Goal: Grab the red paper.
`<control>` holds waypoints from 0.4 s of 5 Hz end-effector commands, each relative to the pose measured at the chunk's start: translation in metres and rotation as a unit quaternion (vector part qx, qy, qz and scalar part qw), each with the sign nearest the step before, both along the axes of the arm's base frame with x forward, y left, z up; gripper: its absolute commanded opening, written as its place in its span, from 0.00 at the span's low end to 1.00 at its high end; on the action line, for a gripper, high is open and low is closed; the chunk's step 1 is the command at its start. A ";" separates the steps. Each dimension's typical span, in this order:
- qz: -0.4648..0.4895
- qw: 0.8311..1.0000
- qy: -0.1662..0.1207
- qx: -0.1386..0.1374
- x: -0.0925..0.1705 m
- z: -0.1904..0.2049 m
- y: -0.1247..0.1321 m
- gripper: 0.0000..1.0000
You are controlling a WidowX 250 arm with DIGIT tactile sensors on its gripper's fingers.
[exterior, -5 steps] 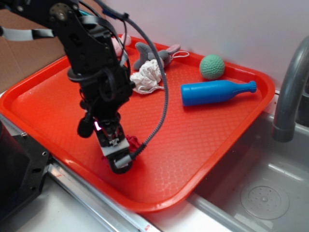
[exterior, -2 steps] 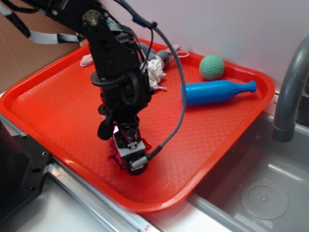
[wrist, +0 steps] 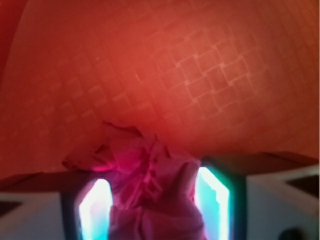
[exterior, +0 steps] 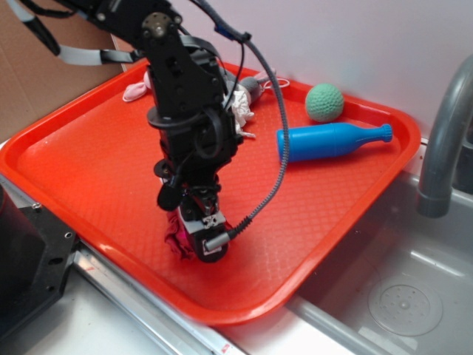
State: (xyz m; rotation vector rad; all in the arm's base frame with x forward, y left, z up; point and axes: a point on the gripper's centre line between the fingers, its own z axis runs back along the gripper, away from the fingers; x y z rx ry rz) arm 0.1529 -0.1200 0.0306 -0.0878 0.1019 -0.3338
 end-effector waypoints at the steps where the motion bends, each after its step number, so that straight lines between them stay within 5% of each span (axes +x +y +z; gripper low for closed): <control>1: 0.170 0.982 0.006 0.086 0.000 0.086 0.059 0.00; 2: 0.290 0.952 -0.023 0.090 -0.009 0.136 0.107 0.00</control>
